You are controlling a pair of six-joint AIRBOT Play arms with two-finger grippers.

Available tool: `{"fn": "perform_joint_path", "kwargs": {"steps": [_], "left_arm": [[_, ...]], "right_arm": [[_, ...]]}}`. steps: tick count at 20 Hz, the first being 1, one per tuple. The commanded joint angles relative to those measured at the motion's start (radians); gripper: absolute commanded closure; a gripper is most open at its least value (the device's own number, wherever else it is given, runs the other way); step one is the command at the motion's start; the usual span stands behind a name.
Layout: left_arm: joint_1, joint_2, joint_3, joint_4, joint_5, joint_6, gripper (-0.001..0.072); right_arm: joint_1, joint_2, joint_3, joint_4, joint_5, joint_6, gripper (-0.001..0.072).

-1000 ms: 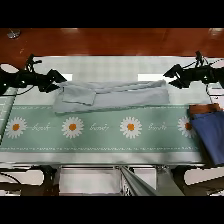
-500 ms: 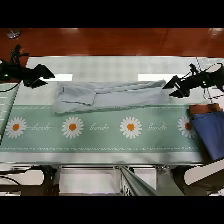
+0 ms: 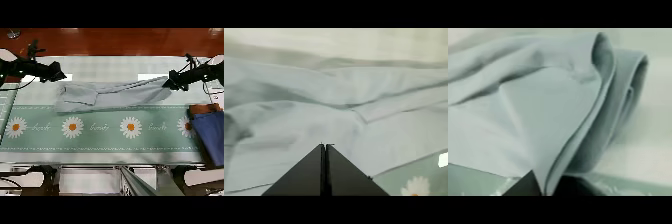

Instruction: Fold the shirts.

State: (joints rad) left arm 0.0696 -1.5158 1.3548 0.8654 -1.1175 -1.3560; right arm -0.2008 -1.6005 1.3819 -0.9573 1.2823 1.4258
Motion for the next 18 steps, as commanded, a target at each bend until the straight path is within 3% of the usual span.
{"fn": "perform_joint_path", "kwargs": {"steps": [1,3,6,12,15,18], "left_arm": [[-0.164,-0.010,0.001,-0.005,0.100,0.014,0.0679],[-0.323,-0.054,0.010,0.068,0.192,-0.072,0.0680],[-0.547,-0.193,0.126,0.081,0.185,-0.105,0.0680],[-0.839,-0.432,0.333,0.076,0.185,-0.240,0.0679],[-0.882,-0.470,0.346,-0.034,0.165,-0.209,0.0678],[-0.762,-0.438,0.382,-0.043,0.072,-0.182,0.0678]], "right_arm": [[0.047,0.335,-0.163,-0.106,-0.067,-0.006,0.0693],[0.085,0.528,-0.249,-0.107,-0.086,0.025,0.0693],[0.147,0.691,-0.285,-0.105,-0.081,0.086,0.0693],[0.236,0.749,-0.285,-0.090,-0.092,0.147,0.0693],[0.236,0.749,-0.284,-0.090,-0.117,0.164,0.0692],[0.236,0.747,-0.284,-0.070,-0.122,0.164,0.0692]]}}
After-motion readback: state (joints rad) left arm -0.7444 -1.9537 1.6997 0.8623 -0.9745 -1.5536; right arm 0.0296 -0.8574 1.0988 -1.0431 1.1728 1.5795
